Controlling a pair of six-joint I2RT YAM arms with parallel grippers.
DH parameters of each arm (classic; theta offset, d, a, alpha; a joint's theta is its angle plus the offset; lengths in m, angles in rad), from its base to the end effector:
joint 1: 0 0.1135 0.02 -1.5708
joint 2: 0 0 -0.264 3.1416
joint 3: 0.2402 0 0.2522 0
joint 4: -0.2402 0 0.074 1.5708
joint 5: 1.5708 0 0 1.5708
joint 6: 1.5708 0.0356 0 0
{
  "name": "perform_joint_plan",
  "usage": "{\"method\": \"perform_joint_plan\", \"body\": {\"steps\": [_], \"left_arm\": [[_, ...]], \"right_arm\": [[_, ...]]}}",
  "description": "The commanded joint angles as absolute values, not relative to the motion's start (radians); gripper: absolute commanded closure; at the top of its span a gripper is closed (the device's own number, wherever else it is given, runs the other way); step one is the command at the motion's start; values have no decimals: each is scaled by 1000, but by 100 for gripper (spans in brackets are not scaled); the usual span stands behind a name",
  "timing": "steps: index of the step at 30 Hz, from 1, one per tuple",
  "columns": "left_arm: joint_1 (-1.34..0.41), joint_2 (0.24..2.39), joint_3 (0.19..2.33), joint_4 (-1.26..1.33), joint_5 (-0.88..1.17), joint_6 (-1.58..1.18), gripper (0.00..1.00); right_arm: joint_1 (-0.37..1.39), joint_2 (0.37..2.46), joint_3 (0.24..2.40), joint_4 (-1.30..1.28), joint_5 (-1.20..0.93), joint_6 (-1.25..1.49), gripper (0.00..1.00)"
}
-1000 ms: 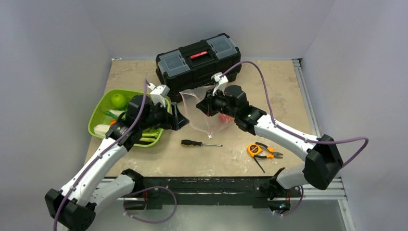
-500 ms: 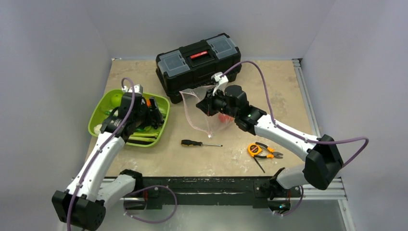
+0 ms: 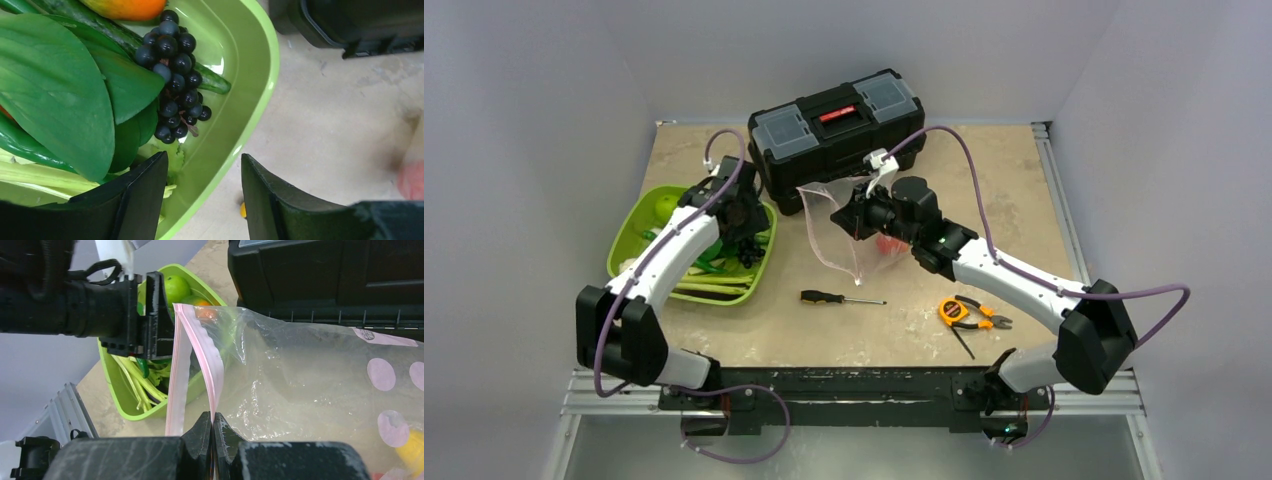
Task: Place the food in the zip-top bag and seal the zipper
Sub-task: Pick up the fake fruit from the bin.
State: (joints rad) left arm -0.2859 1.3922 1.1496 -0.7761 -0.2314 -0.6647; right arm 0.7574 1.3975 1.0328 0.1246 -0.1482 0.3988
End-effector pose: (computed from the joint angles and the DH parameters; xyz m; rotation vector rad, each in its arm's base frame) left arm 0.2731 -0.0718 0.2802 -0.5620 2.4863 -0.0670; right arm 0.2368 0.2311 0.3163 -0.4503 1.8604 0.9382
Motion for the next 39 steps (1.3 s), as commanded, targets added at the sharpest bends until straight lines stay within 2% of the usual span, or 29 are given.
{"method": "perform_joint_plan", "body": {"steps": [1,9,14,25,29,32,36,39], "left_arm": [[-308,1473,1213,-826,-372,-778,46],[-307,1594,1239,-815,-411,-799,46],[-286,1633,1211,-804,-427,-813,39],[-261,1712,1183,-755,-400,-810,39],[-260,1728,1182,-748,-386,-808,43],[-261,1730,1183,-746,-378,-797,52],[-259,1706,1183,-764,-374,-788,83],[-260,1647,1169,-775,-382,-786,95]], "right_arm": [[760,1359,1032,178,-151,380,100],[761,1354,1026,177,-146,377,100],[761,1348,1022,175,-140,376,100],[761,1353,1017,178,-145,376,100],[761,1353,1020,175,-142,376,100],[760,1356,1026,174,-145,376,100],[760,1353,1022,173,-141,374,100],[761,1353,1020,175,-145,375,100]]}}
